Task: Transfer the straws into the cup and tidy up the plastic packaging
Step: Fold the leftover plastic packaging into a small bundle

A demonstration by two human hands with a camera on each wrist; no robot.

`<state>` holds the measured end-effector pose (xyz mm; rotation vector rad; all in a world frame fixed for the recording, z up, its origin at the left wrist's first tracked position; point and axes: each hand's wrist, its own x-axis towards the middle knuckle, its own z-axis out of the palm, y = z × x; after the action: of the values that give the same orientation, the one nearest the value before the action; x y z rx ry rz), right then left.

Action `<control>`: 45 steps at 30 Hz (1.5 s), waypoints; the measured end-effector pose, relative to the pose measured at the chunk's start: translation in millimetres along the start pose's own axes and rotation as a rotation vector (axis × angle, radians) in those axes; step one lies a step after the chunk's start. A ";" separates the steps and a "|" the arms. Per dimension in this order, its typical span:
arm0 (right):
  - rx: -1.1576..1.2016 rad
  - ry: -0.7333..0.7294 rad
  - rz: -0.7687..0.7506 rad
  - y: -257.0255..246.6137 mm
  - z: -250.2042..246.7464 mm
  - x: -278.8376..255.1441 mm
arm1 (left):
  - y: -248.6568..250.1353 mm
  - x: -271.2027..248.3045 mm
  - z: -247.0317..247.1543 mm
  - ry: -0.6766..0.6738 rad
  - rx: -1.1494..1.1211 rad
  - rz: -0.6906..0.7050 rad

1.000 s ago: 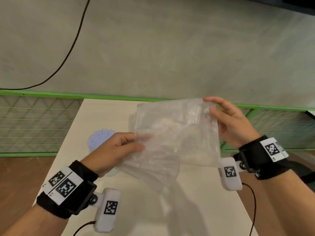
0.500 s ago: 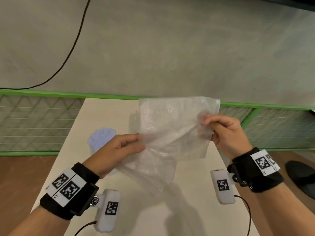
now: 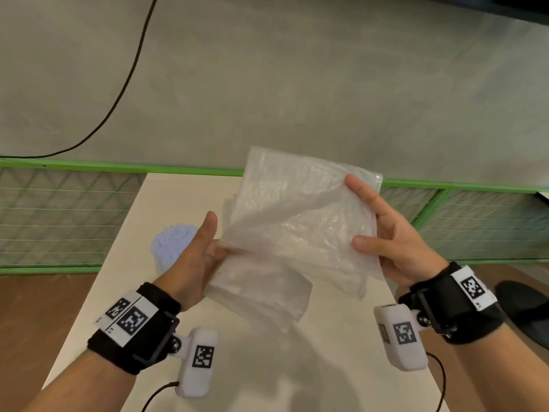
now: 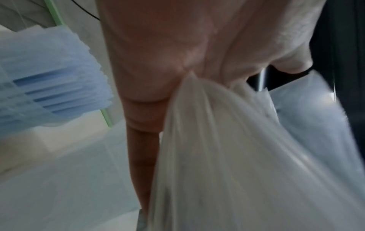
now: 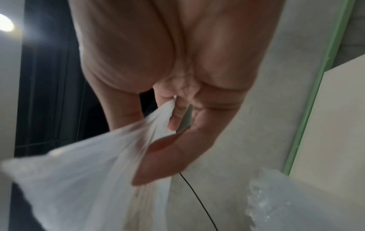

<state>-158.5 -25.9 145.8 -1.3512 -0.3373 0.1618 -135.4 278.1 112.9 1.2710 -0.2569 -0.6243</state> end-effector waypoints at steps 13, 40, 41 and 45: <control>-0.155 0.230 -0.021 -3.6 -13.1 -1.5 | 11.6 -5.6 3.2 -0.055 0.140 0.082; 0.065 0.030 -0.123 -17.4 -10.6 -3.6 | -2.4 12.9 23.6 -0.066 -0.070 0.111; 0.226 0.039 -0.118 -11.8 -8.1 -4.9 | -2.1 13.4 26.3 -0.032 -0.080 0.155; 0.575 0.081 0.033 39.2 19.0 -10.1 | -4.4 18.4 40.8 0.105 -0.104 0.306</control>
<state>-171.1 -2.9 109.6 -0.7913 -0.1790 0.2115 -142.6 234.0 117.9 1.1318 -0.3198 -0.3043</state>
